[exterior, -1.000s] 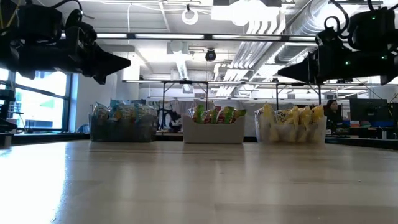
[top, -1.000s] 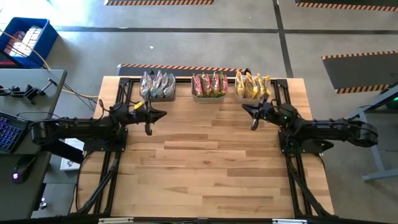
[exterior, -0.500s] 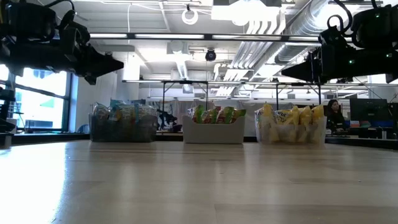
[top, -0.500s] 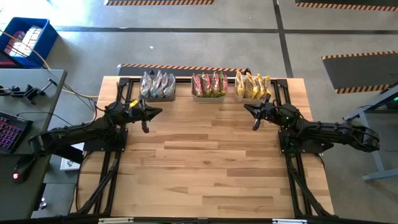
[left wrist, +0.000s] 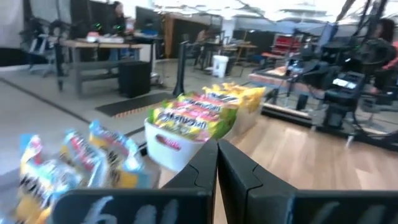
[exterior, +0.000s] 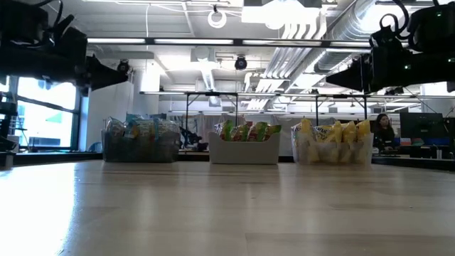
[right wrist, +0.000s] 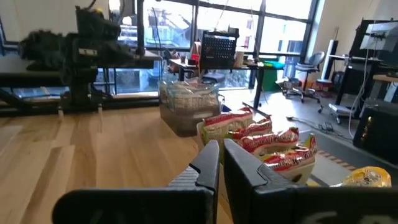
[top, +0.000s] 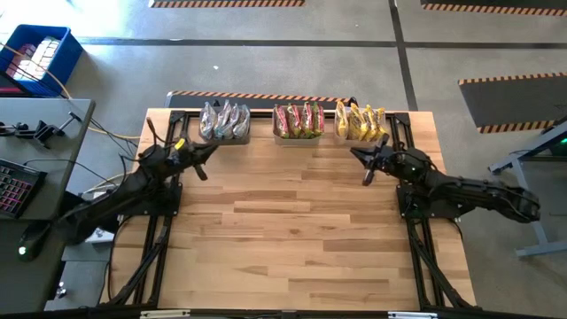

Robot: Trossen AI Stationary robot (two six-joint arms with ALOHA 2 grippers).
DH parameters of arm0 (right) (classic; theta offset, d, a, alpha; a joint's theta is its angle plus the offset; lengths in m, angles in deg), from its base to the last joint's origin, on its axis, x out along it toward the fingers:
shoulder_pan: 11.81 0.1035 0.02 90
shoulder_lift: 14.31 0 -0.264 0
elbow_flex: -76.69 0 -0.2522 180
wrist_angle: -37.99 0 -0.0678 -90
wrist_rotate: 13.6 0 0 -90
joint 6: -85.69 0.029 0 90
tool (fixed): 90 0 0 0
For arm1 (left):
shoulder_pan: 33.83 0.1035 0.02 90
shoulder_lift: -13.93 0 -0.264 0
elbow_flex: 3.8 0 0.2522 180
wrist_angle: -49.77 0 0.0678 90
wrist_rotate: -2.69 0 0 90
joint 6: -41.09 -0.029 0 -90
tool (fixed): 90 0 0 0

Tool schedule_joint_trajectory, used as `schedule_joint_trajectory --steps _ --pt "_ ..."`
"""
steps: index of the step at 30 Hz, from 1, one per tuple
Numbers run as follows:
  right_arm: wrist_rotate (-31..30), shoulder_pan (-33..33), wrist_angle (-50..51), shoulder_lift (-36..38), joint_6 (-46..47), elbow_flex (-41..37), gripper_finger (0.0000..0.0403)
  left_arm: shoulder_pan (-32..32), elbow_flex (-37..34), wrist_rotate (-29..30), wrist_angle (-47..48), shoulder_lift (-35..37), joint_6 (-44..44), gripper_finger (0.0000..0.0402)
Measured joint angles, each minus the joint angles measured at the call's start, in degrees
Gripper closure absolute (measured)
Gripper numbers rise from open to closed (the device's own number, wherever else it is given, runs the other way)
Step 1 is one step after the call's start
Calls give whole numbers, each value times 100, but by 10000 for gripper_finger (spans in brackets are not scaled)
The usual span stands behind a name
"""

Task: Sort Maruchan noodles
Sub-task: Return to Home Position

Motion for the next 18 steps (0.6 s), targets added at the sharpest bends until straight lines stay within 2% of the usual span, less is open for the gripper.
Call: schedule_joint_trajectory --steps 3,5,11,16,18 --pt "58 37 206 365 45 0 394 128 2 4 654 559 28 398" --pt "74 98 340 662 0 0 394 171 20 -3 585 717 82 398" --pt "39 265 971 1744 -175 -2 394 300 15 -131 632 694 -138 398" --pt "39 417 2044 2922 -218 -4 394 395 17 -130 618 702 -232 398" --pt "44 488 2216 3101 -189 -4 394 456 17 -129 617 702 -247 398"
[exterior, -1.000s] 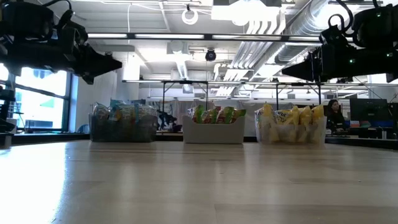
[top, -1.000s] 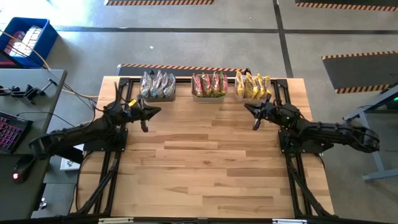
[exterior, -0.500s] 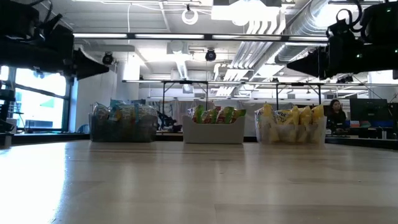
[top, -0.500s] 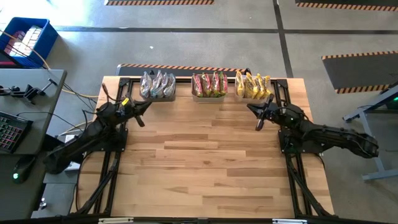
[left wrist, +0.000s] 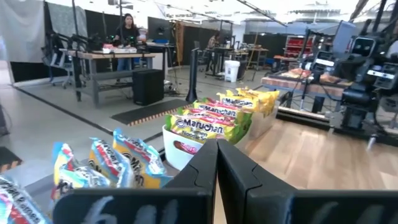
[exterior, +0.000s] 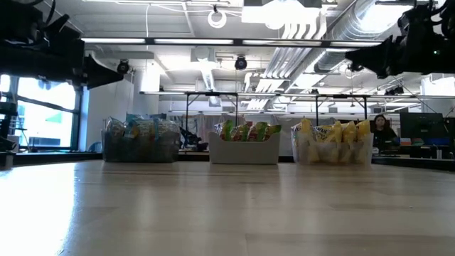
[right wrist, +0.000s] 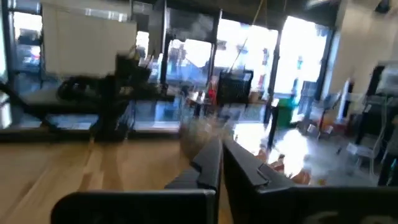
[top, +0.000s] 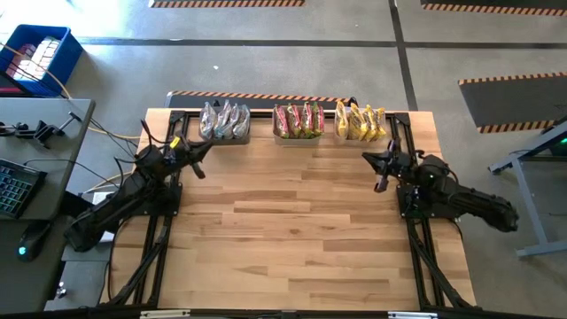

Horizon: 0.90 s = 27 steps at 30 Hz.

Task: Sort Maruchan noodles
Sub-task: Return to Home Position

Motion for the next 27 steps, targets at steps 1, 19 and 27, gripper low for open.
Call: schedule_joint_trajectory --steps 1,19,27 --pt "-26 34 107 -7 30 0 394 32 0 -8 2 0 -38 398" --pt "-569 209 430 -28 266 0 394 253 0 16 4 -127 -54 398" --pt "-563 209 522 -28 392 0 394 251 0 18 4 -127 -54 398"
